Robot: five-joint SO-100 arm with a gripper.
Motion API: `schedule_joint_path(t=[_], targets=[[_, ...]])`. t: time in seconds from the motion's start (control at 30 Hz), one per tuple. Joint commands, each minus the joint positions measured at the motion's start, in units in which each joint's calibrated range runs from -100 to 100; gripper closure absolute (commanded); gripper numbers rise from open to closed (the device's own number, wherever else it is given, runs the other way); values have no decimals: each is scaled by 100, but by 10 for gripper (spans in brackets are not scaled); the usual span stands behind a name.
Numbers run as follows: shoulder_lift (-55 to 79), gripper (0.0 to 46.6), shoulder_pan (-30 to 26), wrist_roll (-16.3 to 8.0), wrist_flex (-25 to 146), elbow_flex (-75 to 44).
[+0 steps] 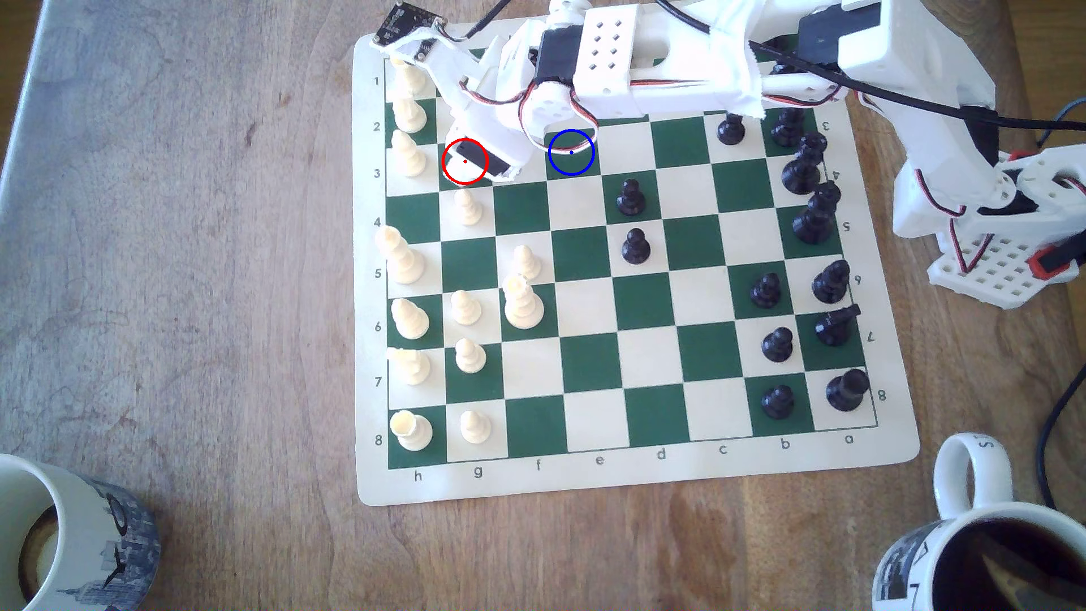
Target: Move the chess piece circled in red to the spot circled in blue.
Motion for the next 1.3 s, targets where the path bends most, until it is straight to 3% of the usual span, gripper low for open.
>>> schedule_joint_path(t=[0.0,0.2,0.63,0.97,1.27], targets=[[-303,398,4,20,-44,-553],[-413,441,4,29,-44,-635],[-1695,456,27,78,242,-390],[-4284,459,66,303,-265,2756],[-4921,460,207,415,-1207,5004]])
